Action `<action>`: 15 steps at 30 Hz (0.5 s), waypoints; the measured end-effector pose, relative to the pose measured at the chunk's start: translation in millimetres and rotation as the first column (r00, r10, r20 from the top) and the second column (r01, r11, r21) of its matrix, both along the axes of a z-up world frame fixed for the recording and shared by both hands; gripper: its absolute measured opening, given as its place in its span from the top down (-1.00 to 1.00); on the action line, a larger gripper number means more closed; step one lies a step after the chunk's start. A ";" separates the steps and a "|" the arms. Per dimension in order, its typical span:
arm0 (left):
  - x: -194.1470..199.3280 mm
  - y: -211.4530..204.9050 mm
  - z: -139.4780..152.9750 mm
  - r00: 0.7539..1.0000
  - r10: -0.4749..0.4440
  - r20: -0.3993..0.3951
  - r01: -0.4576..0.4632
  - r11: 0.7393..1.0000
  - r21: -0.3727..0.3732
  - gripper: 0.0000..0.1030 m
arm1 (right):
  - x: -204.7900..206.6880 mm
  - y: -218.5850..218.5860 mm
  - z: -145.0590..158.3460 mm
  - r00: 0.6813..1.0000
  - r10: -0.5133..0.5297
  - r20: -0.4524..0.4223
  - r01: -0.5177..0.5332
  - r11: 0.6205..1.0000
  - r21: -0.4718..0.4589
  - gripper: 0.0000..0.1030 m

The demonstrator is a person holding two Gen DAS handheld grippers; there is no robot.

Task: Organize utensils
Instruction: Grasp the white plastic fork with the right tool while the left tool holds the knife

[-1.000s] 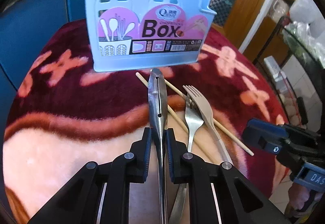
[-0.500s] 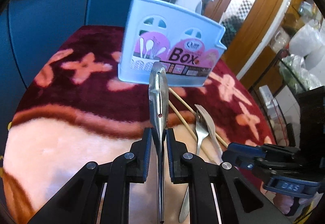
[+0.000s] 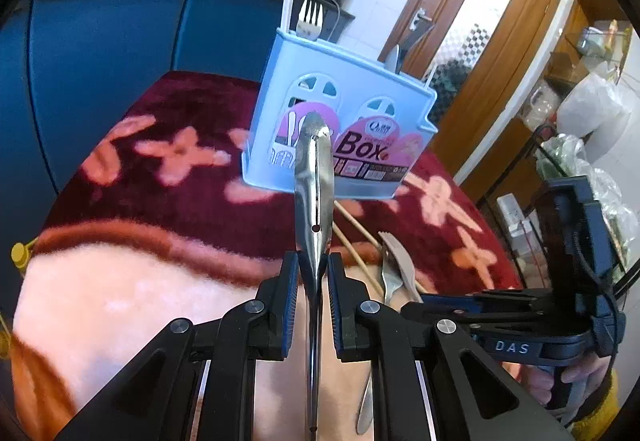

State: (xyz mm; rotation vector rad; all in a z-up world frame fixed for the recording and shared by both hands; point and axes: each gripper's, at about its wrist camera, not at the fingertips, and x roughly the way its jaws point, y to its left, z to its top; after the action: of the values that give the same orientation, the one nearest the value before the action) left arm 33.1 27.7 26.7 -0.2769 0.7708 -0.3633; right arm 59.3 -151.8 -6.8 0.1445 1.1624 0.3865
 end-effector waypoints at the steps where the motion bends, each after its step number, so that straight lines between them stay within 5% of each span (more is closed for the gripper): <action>1: -0.3 0.5 0.8 1.000 0.001 0.005 -0.001 1.000 -0.005 0.72 | 2.4 0.0 -0.2 1.000 0.001 -0.005 -0.001 1.000 0.001 0.45; 4: -1.1 0.6 2.3 1.000 -0.001 0.013 0.001 1.000 -0.007 0.72 | 6.7 -3.0 -2.1 1.000 0.006 -0.017 -0.006 1.000 0.013 0.54; 5: -1.8 0.5 2.7 1.000 -0.002 0.017 0.002 1.000 -0.007 0.72 | 9.9 -2.2 -1.6 1.000 0.003 -0.019 -0.003 1.000 0.007 0.73; 15: -9.0 1.0 12.6 0.999 0.009 0.046 -0.008 1.000 -0.022 0.72 | -2.7 -12.7 -1.1 0.999 -0.031 0.016 0.030 0.998 0.056 0.86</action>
State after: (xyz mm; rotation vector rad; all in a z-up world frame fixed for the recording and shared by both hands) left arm 24.1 28.7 39.3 -0.2915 0.7207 -0.3686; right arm 56.6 -164.5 -7.9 0.2075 1.1320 0.3929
